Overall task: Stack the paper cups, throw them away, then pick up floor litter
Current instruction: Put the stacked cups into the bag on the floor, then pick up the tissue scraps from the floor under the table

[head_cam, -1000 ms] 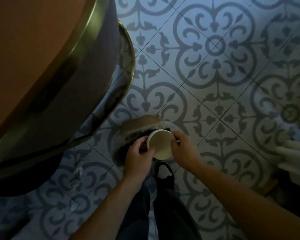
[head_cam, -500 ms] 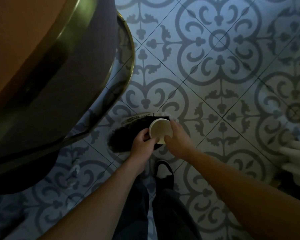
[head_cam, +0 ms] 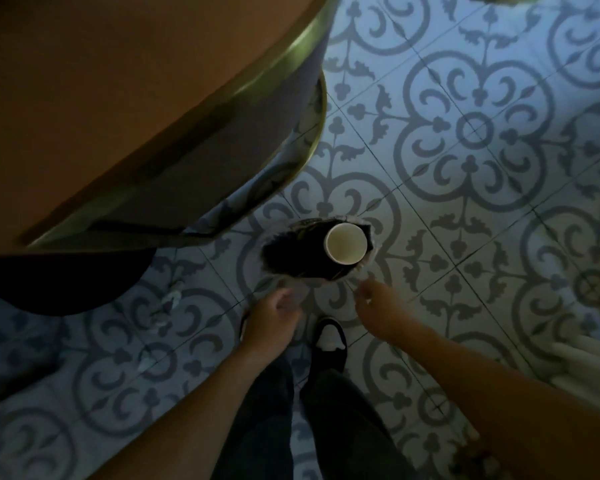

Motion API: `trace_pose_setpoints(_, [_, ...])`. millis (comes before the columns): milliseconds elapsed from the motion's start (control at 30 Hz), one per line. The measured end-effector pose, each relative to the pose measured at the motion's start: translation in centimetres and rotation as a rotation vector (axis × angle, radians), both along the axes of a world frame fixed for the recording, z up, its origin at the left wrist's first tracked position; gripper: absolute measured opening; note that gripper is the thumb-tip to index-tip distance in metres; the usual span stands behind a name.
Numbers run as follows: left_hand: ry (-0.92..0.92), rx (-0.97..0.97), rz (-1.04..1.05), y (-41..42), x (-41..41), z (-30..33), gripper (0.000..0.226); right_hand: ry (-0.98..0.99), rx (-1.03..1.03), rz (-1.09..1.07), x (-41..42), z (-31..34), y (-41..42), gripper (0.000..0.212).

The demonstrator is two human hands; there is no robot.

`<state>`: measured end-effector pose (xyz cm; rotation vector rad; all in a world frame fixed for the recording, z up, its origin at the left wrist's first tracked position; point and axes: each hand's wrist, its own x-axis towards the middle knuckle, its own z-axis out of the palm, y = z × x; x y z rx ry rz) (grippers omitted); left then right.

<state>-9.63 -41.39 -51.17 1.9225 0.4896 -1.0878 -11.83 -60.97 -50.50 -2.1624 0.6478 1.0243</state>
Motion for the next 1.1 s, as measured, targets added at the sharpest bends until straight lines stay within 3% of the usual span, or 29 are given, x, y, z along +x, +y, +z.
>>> trace_pose_setpoints(400, [-0.135, 0.322, 0.180, 22.5, -11.4, 5.9, 0.033, -0.073, 0.020, 0.422, -3.6, 4.4, 17.7, 0.027])
trace_pose_setpoints(667, [-0.337, 0.414, 0.072, 36.1, -18.1, 7.0, 0.045, -0.197, -0.042, 0.656, -5.8, 5.7, 32.4, 0.031])
trace_pose_setpoints(867, [-0.389, 0.496, 0.021, 42.7, -21.0, 3.6, 0.048, -0.289, -0.121, 0.771, -7.1, 2.2, 40.1, 0.036])
trace_pose_setpoints(1100, [-0.429, 0.563, -0.021, 46.3, -20.9, -5.9, 0.051, -0.400, -0.154, 0.997, -6.1, -7.0, 44.5, 0.035])
